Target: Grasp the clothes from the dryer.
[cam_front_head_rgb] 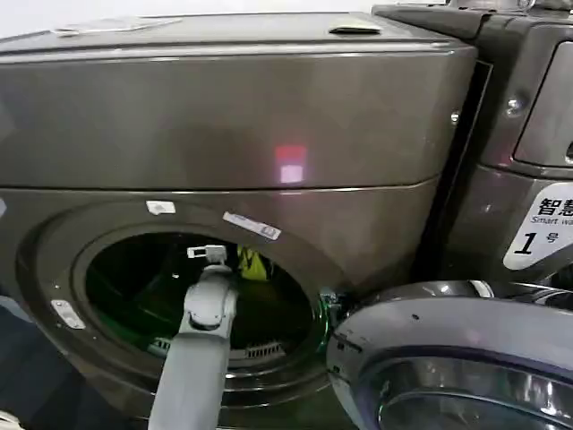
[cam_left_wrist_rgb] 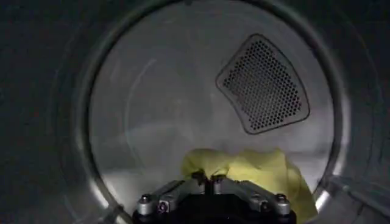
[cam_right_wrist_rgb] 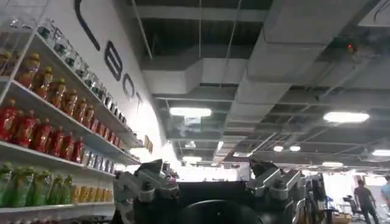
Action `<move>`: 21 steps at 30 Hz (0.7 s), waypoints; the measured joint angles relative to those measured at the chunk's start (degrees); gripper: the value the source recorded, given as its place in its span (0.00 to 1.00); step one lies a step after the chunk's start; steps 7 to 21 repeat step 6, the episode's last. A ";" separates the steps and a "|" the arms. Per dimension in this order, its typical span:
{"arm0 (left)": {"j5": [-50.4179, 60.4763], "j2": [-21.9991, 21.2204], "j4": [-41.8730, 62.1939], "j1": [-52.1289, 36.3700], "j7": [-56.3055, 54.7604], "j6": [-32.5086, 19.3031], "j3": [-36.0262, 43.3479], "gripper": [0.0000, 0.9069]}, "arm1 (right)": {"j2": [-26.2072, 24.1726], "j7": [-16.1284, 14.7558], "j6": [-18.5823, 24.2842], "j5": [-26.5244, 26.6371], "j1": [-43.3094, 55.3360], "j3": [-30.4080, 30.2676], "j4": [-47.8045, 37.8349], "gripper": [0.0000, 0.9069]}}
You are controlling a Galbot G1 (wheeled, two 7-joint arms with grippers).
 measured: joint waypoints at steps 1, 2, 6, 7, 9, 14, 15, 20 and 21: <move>-0.04 0.00 -0.03 0.04 0.01 0.07 -0.01 0.00 | 0.01 0.07 -0.21 0.09 0.00 0.00 0.10 1.00; -0.12 0.01 -0.09 0.09 0.03 0.20 -0.02 0.00 | 0.01 0.14 -0.38 0.13 0.00 0.00 0.18 1.00; -0.33 0.12 -0.18 0.18 0.26 0.41 -0.04 0.00 | 0.05 0.17 -0.80 0.39 -0.03 0.15 0.37 1.00; -0.33 0.12 -0.18 0.18 0.26 0.41 -0.04 0.00 | 0.05 0.17 -0.80 0.39 -0.03 0.15 0.37 1.00; -0.33 0.12 -0.18 0.18 0.26 0.41 -0.04 0.00 | 0.05 0.17 -0.80 0.39 -0.03 0.15 0.37 1.00; -0.33 0.12 -0.18 0.18 0.26 0.41 -0.04 0.00 | 0.05 0.17 -0.80 0.39 -0.03 0.15 0.37 1.00; -0.33 0.12 -0.18 0.18 0.26 0.41 -0.04 0.00 | 0.05 0.17 -0.80 0.39 -0.03 0.15 0.37 1.00; -0.33 0.12 -0.18 0.18 0.26 0.41 -0.04 0.00 | 0.05 0.17 -0.80 0.39 -0.03 0.15 0.37 1.00; -0.33 0.12 -0.18 0.18 0.26 0.41 -0.04 0.00 | 0.05 0.17 -0.80 0.39 -0.03 0.15 0.37 1.00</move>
